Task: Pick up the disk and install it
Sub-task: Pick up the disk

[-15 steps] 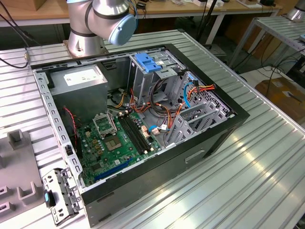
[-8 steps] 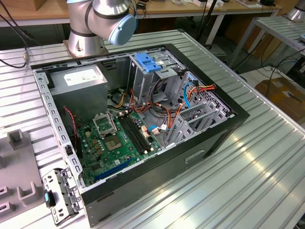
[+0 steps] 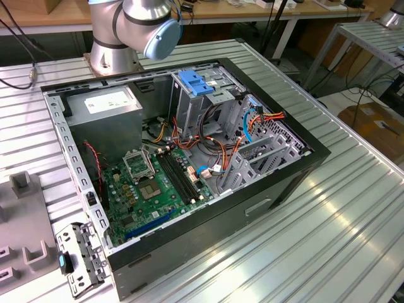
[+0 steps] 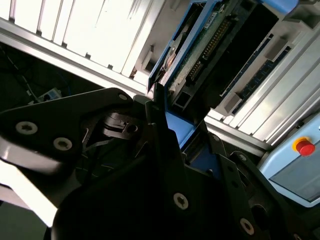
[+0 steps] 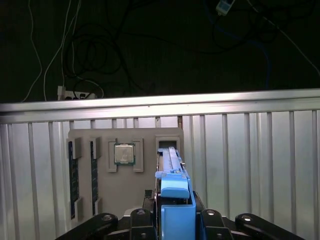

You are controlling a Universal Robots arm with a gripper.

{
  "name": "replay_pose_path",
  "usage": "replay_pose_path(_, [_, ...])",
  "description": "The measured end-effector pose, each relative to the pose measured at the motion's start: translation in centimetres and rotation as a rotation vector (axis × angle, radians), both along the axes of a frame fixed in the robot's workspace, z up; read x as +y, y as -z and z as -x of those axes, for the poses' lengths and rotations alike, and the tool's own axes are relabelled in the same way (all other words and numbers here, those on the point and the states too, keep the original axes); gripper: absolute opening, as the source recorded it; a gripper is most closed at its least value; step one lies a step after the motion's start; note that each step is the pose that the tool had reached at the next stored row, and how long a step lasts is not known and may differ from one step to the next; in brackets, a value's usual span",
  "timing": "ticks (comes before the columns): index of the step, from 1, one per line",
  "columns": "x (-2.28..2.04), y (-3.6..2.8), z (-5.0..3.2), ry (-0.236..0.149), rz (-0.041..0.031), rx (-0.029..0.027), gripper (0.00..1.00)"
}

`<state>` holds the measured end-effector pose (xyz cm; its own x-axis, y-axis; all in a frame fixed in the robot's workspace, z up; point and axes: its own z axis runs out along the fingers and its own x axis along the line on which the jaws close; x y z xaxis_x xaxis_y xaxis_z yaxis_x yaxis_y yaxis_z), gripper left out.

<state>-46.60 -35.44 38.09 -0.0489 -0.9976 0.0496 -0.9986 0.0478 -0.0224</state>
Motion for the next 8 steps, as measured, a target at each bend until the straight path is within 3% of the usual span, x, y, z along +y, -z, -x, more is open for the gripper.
replay_pose_path(8, [0.0, -0.69, 0.0, 0.0, 0.0, 0.0002, 0.37])
